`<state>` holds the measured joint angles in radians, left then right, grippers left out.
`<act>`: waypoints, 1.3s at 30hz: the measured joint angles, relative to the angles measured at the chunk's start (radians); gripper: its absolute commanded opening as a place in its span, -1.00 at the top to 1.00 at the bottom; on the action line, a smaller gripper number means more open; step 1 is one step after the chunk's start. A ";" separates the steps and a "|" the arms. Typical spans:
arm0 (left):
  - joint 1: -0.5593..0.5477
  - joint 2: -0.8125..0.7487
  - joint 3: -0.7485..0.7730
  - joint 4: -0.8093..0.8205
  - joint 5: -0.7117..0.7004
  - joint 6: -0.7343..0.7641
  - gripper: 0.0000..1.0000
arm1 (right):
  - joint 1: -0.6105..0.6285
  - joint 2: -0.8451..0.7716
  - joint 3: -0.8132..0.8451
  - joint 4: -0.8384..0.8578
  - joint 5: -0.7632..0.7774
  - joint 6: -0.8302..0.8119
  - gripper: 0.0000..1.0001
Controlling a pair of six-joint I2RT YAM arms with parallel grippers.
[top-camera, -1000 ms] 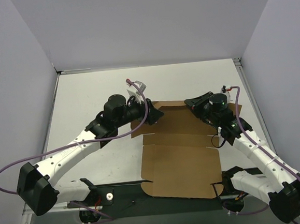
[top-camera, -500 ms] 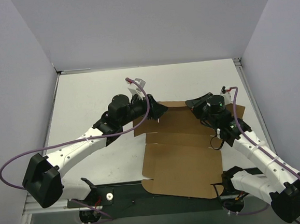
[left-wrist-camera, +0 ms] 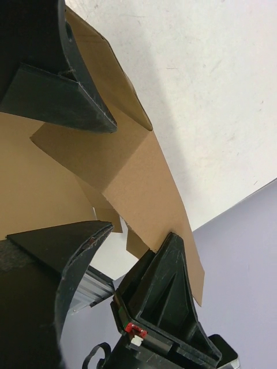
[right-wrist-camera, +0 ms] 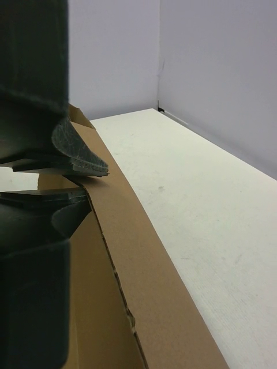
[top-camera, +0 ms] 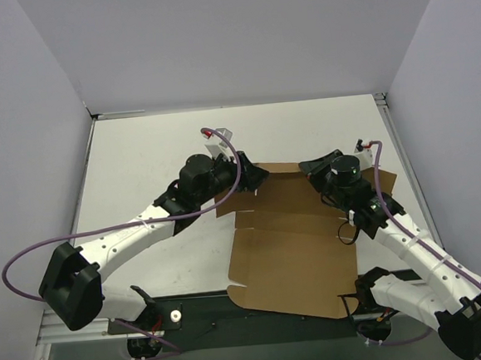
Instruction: Fold the paper box
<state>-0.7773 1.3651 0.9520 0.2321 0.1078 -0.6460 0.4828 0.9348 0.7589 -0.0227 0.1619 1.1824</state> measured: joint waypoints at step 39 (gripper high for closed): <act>-0.063 0.156 -0.026 0.295 -0.079 -0.233 -0.44 | 0.023 -0.014 0.000 -0.013 0.126 -0.041 1.00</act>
<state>-0.8402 1.5211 0.9260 0.5274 0.0292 -0.8795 0.5056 0.9207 0.7589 -0.0353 0.2874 1.1412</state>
